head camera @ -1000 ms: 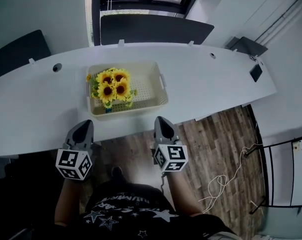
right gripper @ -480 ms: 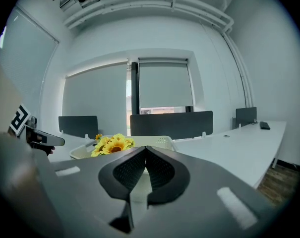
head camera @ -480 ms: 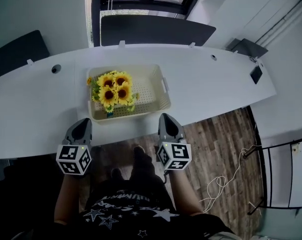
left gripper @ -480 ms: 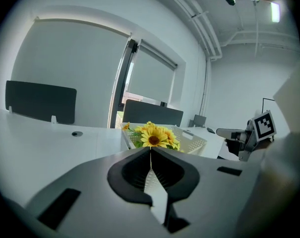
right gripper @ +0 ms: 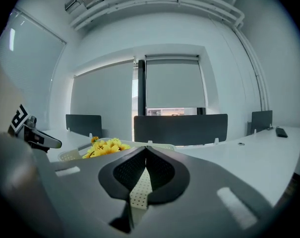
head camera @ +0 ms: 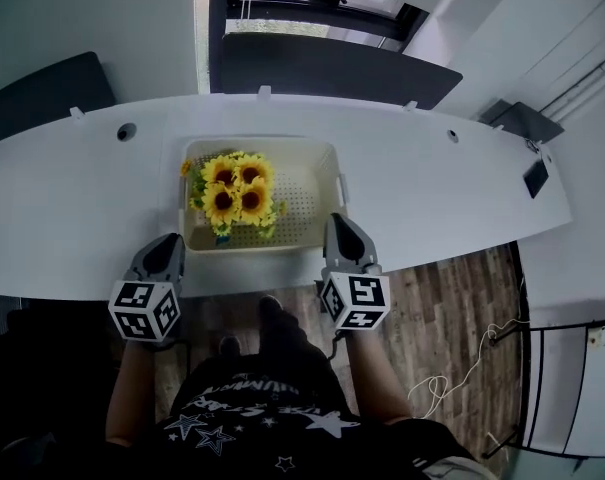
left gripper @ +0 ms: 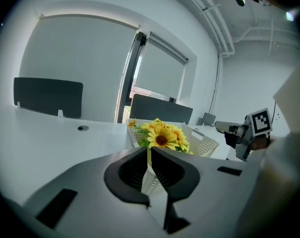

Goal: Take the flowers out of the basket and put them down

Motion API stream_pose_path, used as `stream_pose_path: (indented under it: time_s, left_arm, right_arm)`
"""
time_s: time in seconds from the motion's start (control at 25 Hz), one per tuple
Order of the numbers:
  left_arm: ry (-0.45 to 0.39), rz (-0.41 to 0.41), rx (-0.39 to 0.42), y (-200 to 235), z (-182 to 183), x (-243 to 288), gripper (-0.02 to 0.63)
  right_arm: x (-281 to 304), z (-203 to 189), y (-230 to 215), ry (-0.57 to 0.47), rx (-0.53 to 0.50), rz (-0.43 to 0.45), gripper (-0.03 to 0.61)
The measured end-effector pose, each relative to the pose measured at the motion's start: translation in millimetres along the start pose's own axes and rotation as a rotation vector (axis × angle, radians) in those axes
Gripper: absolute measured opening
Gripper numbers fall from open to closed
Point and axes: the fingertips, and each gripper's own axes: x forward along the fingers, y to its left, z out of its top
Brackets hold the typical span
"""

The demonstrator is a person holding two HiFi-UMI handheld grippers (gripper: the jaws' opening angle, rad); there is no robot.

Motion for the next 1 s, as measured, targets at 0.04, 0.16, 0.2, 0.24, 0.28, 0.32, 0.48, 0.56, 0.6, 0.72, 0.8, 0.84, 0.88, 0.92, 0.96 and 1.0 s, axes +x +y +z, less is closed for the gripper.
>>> stream_pose_path:
  time_s: [0.04,0.16,0.2,0.24,0.28,0.32,0.48,0.56,0.6,0.72,0.8,0.84,0.88,0.92,0.96,1.0]
  left_arm:
    - [-0.001,0.017,0.002,1.5,1.5,1.6,0.011]
    - [0.006,0.055,-0.003,5.8,2.6,5.8,0.020]
    - [0.014,0.059,-0.007,6.4,1.5,7.2,0.057]
    - [0.021,0.062,-0.010,7.0,0.6,8.4,0.098]
    - [0.024,0.069,-0.010,7.8,0.3,9.4,0.106]
    - [0.026,0.078,-0.009,8.6,0.3,10.1,0.109]
    - [0.061,0.102,-0.030,10.4,-6.5,16.3,0.132]
    - [0.084,0.111,-0.055,11.8,-10.4,21.0,0.155]
    - [0.094,0.119,-0.066,12.5,-11.8,23.1,0.161]
    - [0.126,0.144,-0.081,14.4,-15.4,28.4,0.163]
    - [0.141,0.161,-0.087,16.0,-16.5,31.1,0.163]
    - [0.146,0.170,-0.092,17.3,-16.7,32.4,0.163]
    - [0.151,0.179,-0.098,18.7,-17.0,33.7,0.161]
    - [0.158,0.187,-0.104,20.2,-17.9,35.1,0.161]
    - [0.166,0.193,-0.108,21.5,-19.4,36.8,0.161]
    - [0.177,0.195,-0.111,22.3,-21.3,38.5,0.161]
  right_arm:
    - [5.1,2.0,-1.3,-0.002,-0.003,0.016,0.003]
    - [18.8,6.6,-6.1,-0.007,-0.003,0.046,0.003]
    - [22.9,7.6,-7.1,-0.007,-0.002,0.055,0.005]
    - [26.8,8.9,-7.6,-0.007,-0.002,0.067,0.004]
    - [30.7,10.2,-7.6,-0.006,-0.002,0.079,0.003]
    - [34.3,11.4,-7.4,-0.005,-0.003,0.092,0.004]
    - [47.8,14.7,-5.7,-0.003,-0.006,0.135,0.004]
    - [54.2,16.9,-5.5,-0.002,-0.009,0.154,0.004]
    - [57.1,18.4,-6.3,-0.004,-0.011,0.161,0.003]
    - [64.9,22.1,-10.9,-0.009,-0.007,0.176,0.005]
    - [70.3,22.7,-12.3,-0.007,-0.006,0.188,0.003]
    - [73.1,22.4,-11.9,-0.003,-0.007,0.199,0.003]
    - [76.1,21.7,-10.7,0.001,-0.010,0.214,0.004]
    - [79.1,20.7,-8.6,0.006,-0.015,0.233,0.004]
    - [82.0,19.6,-5.9,0.011,-0.021,0.256,0.003]
    - [84.9,18.3,-2.9,0.017,-0.028,0.281,0.003]
